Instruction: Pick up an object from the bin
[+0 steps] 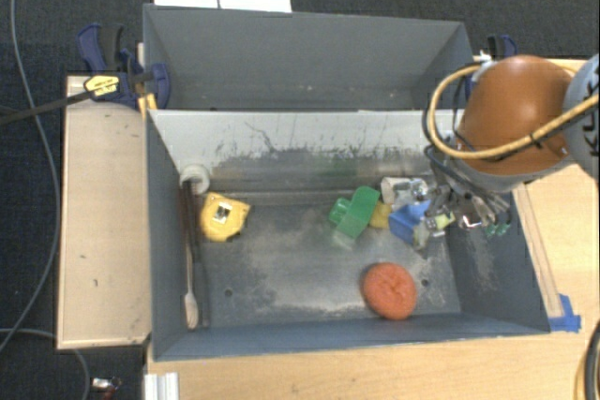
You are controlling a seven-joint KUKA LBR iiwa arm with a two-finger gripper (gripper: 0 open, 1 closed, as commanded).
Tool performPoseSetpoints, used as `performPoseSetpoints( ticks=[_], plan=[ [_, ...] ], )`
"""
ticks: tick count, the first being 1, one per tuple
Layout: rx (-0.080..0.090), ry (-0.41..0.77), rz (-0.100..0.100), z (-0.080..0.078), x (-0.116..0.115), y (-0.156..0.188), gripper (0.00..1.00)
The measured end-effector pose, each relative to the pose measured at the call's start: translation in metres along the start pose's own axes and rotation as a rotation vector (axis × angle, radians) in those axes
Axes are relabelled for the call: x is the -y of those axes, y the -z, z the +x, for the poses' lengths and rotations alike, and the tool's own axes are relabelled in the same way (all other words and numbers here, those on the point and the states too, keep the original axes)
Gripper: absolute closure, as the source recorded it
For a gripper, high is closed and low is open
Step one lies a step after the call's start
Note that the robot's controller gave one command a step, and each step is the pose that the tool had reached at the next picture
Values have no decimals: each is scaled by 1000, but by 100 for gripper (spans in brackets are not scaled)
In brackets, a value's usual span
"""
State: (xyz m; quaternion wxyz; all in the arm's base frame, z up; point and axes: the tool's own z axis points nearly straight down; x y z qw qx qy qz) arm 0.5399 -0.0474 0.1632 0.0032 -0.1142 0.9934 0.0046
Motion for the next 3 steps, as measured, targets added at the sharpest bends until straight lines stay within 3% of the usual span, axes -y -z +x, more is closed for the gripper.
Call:
performPoseSetpoints(
  ticks=[1,2,3],
  plan=[
    [10,91,3,-26,11,-46,100],
    [2,78,-1,-29,15,-18,100],
    [3,57,-3,-32,20,59,100]
  ],
)
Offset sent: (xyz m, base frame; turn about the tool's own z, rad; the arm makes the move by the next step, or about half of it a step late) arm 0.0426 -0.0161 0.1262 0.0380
